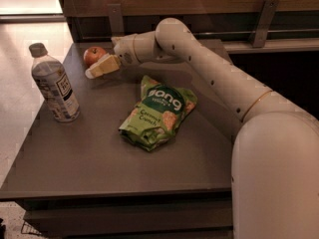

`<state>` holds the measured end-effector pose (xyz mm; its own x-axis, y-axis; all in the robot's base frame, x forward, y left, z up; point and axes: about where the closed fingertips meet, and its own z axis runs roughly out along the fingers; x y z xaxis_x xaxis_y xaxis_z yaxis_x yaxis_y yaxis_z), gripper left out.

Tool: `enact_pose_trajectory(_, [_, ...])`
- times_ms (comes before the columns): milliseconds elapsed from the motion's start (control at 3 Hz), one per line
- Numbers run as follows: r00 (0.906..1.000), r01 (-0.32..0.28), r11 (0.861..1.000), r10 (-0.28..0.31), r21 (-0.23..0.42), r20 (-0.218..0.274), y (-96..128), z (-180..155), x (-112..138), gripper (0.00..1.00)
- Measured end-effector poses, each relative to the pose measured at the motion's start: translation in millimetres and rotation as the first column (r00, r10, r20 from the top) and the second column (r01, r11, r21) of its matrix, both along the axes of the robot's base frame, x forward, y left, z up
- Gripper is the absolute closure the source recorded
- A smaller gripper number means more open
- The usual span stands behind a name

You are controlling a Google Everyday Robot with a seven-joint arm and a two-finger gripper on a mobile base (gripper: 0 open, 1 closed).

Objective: Pick apple

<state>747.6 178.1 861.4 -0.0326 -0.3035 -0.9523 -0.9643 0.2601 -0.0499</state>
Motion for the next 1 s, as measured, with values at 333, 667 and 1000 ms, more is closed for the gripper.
enact_pose_trajectory(333, [0.9999, -0.015, 0.999, 0.015, 0.038, -0.006, 17.5, -2.1, 3.4, 0.14])
enact_pose_trajectory(667, [0.9995, -0.03, 0.998, 0.03, 0.048, -0.011, 30.0, -4.0, 4.6, 0.38])
enact_pose_trajectory(1000, [0.9993, -0.036, 0.998, 0.036, 0.048, -0.013, 34.1, -5.1, 2.9, 0.7])
